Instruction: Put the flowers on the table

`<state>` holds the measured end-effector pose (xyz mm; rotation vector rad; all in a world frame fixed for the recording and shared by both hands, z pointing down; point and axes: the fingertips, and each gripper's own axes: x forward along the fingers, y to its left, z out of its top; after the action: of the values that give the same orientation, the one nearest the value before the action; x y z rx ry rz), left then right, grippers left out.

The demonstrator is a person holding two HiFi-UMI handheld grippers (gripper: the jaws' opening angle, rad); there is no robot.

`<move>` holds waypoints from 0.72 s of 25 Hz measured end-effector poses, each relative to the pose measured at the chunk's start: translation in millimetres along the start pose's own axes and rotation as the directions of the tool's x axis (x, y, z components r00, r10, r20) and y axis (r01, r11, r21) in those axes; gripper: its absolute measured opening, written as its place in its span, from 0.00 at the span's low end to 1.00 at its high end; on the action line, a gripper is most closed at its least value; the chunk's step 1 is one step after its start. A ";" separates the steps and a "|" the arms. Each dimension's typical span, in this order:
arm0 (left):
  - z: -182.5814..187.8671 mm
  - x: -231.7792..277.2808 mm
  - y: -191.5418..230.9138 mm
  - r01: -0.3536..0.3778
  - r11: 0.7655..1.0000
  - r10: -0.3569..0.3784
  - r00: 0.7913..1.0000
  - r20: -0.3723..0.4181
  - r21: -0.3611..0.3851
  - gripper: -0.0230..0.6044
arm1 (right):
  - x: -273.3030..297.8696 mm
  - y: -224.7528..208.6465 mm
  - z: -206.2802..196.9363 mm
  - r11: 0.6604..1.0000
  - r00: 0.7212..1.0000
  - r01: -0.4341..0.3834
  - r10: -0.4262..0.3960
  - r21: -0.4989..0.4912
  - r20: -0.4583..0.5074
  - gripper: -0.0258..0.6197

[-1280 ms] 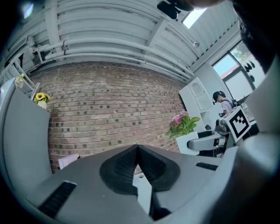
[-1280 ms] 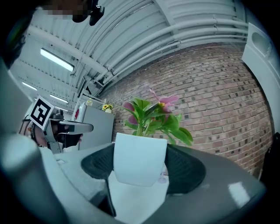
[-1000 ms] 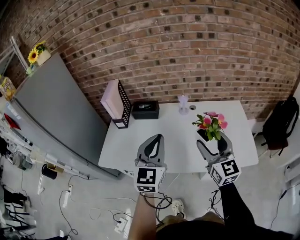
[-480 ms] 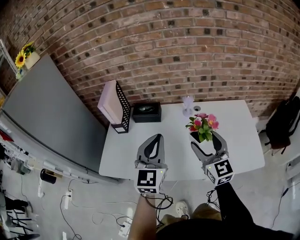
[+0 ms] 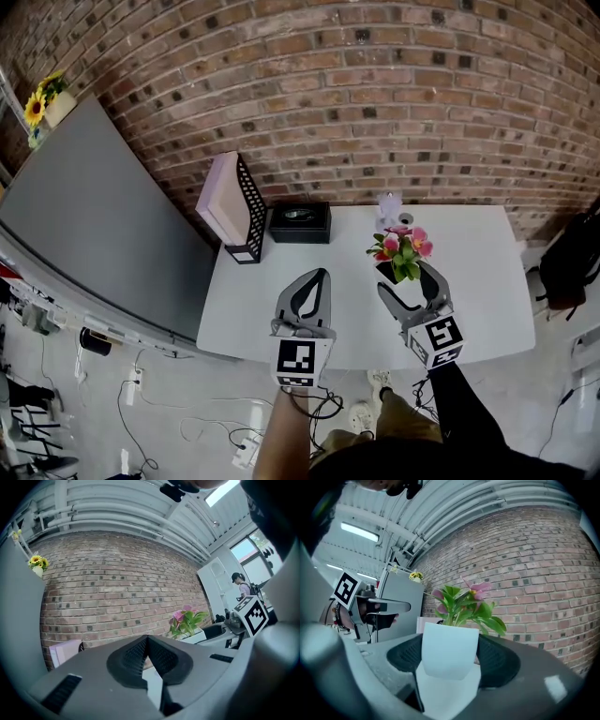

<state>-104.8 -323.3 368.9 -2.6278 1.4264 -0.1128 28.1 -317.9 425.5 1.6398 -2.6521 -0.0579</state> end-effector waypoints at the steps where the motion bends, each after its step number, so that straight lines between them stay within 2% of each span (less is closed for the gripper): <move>1: -3.1 4.0 1.3 -0.004 1.000 0.004 1.000 -0.004 0.000 0.05 | 5.0 -2.0 -2.0 1.000 1.000 -0.007 0.007 -0.004 -0.003 0.57; 8: -19.4 36.5 20.3 -0.051 0.999 0.051 0.998 -0.036 -0.006 0.05 | 43.7 -6.8 -14.9 0.994 0.994 -0.106 0.106 -0.010 -0.010 0.57; 18: -47.1 71.9 41.1 -0.102 0.994 0.099 0.991 -0.085 -0.035 0.05 | 101.4 -18.7 -55.7 0.984 0.981 -0.177 0.178 0.016 -0.073 0.57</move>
<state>-106.0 -410.1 408.1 -2.6047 1.6006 -0.1862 1.6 -418.0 480.3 1.3713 -2.7327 0.0186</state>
